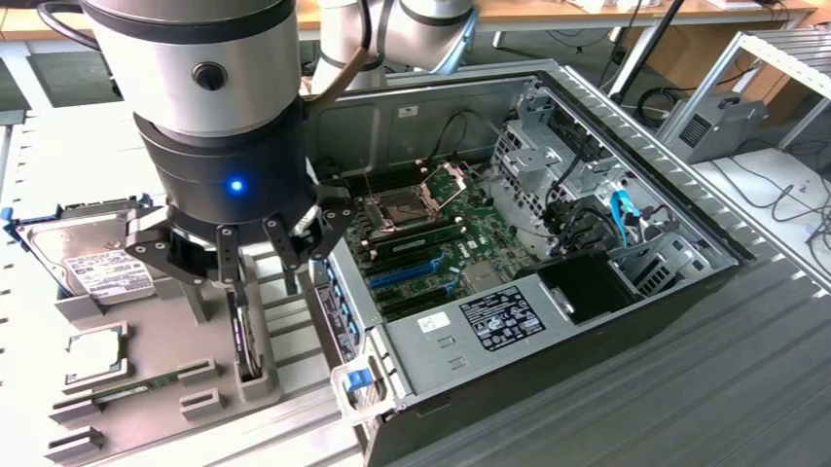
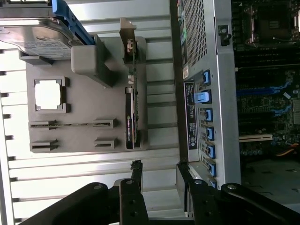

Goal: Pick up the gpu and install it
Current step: 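Pick up the gpu and move the gpu toward the slot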

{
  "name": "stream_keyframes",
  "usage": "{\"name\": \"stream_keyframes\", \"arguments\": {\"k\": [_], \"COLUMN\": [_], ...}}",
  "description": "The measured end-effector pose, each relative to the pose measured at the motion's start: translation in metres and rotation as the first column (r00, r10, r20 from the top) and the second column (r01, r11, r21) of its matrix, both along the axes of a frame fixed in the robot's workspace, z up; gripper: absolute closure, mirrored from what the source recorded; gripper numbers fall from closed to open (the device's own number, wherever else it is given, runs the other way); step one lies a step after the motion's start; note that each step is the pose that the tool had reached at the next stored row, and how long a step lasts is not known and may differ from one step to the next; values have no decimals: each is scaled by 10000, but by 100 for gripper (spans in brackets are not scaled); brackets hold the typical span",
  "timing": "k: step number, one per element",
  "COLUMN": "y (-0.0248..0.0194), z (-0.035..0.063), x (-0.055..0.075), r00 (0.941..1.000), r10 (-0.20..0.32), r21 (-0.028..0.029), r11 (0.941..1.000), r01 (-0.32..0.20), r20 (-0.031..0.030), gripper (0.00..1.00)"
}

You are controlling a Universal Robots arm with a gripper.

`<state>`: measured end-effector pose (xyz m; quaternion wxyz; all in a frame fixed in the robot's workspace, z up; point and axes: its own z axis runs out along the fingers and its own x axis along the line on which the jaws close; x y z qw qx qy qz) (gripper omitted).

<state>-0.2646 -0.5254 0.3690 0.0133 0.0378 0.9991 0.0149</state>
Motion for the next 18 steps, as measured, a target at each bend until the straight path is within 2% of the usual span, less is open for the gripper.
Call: {"name": "stream_keyframes", "arguments": {"k": [18], "y": [0], "z": [-44], "x": [0], "r00": [10000], "r10": [0], "r21": [-10], "r11": [10000], "r01": [0], "r20": [0], "gripper": [58]}}
